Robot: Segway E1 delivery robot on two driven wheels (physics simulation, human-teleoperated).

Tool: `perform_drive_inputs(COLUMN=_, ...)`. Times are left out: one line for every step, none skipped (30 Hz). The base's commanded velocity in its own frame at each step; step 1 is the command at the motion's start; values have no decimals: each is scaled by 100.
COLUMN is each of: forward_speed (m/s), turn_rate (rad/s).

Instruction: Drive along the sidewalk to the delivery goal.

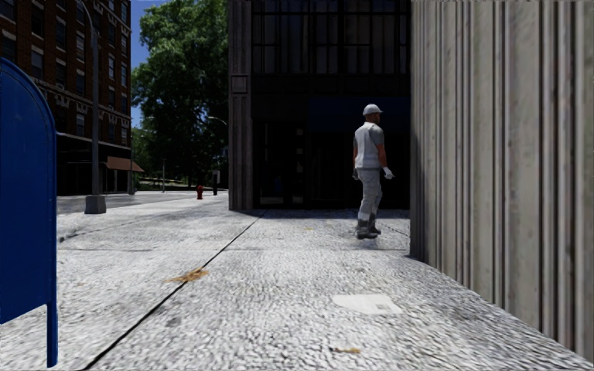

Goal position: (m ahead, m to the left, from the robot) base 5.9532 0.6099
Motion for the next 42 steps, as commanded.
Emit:
perform_drive_inputs(forward_speed=200, turn_rate=31)
perform_drive_inputs(forward_speed=200, turn_rate=35)
perform_drive_inputs(forward_speed=200, turn_rate=36)
perform_drive_inputs(forward_speed=200, turn_rate=37)
perform_drive_inputs(forward_speed=200, turn_rate=37)
perform_drive_inputs(forward_speed=200, turn_rate=37)
perform_drive_inputs(forward_speed=200, turn_rate=37)
perform_drive_inputs(forward_speed=200, turn_rate=37)
perform_drive_inputs(forward_speed=200, turn_rate=37)
perform_drive_inputs(forward_speed=200, turn_rate=37)
perform_drive_inputs(forward_speed=200, turn_rate=37)
perform_drive_inputs(forward_speed=200, turn_rate=37)
perform_drive_inputs(forward_speed=200, turn_rate=37)
perform_drive_inputs(forward_speed=200, turn_rate=37)
perform_drive_inputs(forward_speed=200, turn_rate=37)
perform_drive_inputs(forward_speed=200, turn_rate=37)
perform_drive_inputs(forward_speed=200, turn_rate=37)
perform_drive_inputs(forward_speed=200, turn_rate=37)
perform_drive_inputs(forward_speed=200, turn_rate=37)
perform_drive_inputs(forward_speed=200, turn_rate=37)
perform_drive_inputs(forward_speed=200, turn_rate=37)
perform_drive_inputs(forward_speed=200, turn_rate=37)
perform_drive_inputs(forward_speed=200, turn_rate=36)
perform_drive_inputs(forward_speed=200, turn_rate=26)
perform_drive_inputs(forward_speed=200, turn_rate=26)
perform_drive_inputs(forward_speed=200, turn_rate=8)
perform_drive_inputs(forward_speed=200, turn_rate=0)
perform_drive_inputs(forward_speed=200, turn_rate=0)
perform_drive_inputs(forward_speed=200, turn_rate=0)
perform_drive_inputs(forward_speed=200, turn_rate=0)
perform_drive_inputs(forward_speed=200, turn_rate=0)
perform_drive_inputs(forward_speed=200, turn_rate=0)
perform_drive_inputs(forward_speed=200, turn_rate=0)
perform_drive_inputs(forward_speed=200, turn_rate=0)
perform_drive_inputs(forward_speed=200, turn_rate=0)
perform_drive_inputs(forward_speed=200, turn_rate=0)
perform_drive_inputs(forward_speed=200, turn_rate=0)
perform_drive_inputs(forward_speed=200, turn_rate=0)
perform_drive_inputs(forward_speed=200, turn_rate=0)
perform_drive_inputs(forward_speed=200, turn_rate=0)
perform_drive_inputs(forward_speed=200, turn_rate=0)
perform_drive_inputs(forward_speed=200, turn_rate=0)
